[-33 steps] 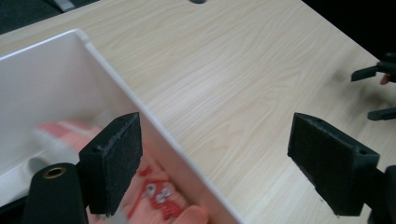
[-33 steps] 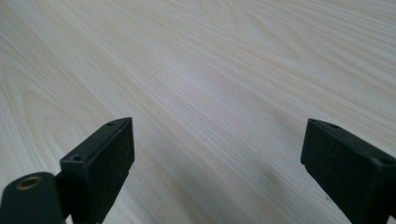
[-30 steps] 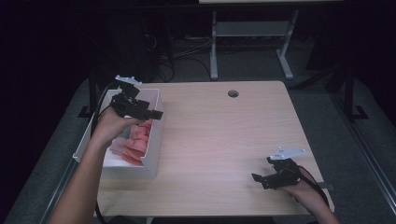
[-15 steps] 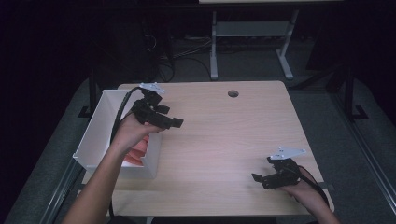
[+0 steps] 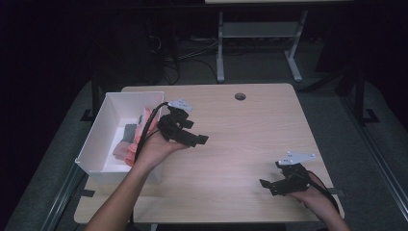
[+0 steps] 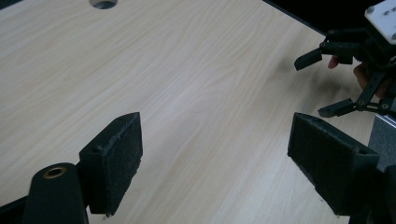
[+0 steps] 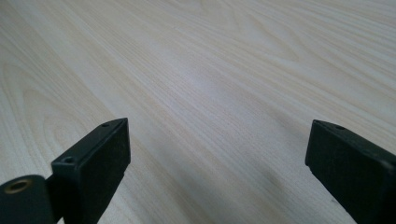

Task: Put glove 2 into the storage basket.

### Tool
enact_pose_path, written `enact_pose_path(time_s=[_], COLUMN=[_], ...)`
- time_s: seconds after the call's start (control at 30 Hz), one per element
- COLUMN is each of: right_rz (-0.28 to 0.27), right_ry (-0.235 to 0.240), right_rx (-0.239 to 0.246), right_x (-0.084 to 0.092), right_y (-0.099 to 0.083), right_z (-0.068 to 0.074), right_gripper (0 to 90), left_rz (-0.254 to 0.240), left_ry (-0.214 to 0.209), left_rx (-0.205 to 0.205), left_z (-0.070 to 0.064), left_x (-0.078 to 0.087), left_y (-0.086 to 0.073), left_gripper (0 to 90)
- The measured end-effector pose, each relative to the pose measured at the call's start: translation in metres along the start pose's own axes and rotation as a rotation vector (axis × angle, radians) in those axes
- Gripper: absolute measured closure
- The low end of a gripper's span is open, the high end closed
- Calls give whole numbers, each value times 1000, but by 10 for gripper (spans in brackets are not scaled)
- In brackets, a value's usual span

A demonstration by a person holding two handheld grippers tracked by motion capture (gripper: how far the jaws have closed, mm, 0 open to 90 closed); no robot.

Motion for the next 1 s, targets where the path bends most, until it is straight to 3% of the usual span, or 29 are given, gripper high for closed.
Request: enact_pose_path(time_s=[0.37,1.0], right_rz=[1,10], right_ry=[-3,-10], right_rx=[10,23], right_x=[0,-2], right_y=[0,-1], right_z=[0,1], right_gripper=[65,64], left_rz=[-5,16], left_ry=[-4,-21], left_rx=[-28,-84], left_z=[-24,-42], left_x=[-34,-83], left_y=[-7,-39], left_gripper=[175,174])
Point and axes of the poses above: each handheld gripper's, and its own axes: x roughly backward along the jaws, y roughly out of its top, z roughly to its left, the point moved 8 cm from there along -x, roughly forward along the jaws, and after that the axes turned 15 degrees about z, right-handed, at the moved point
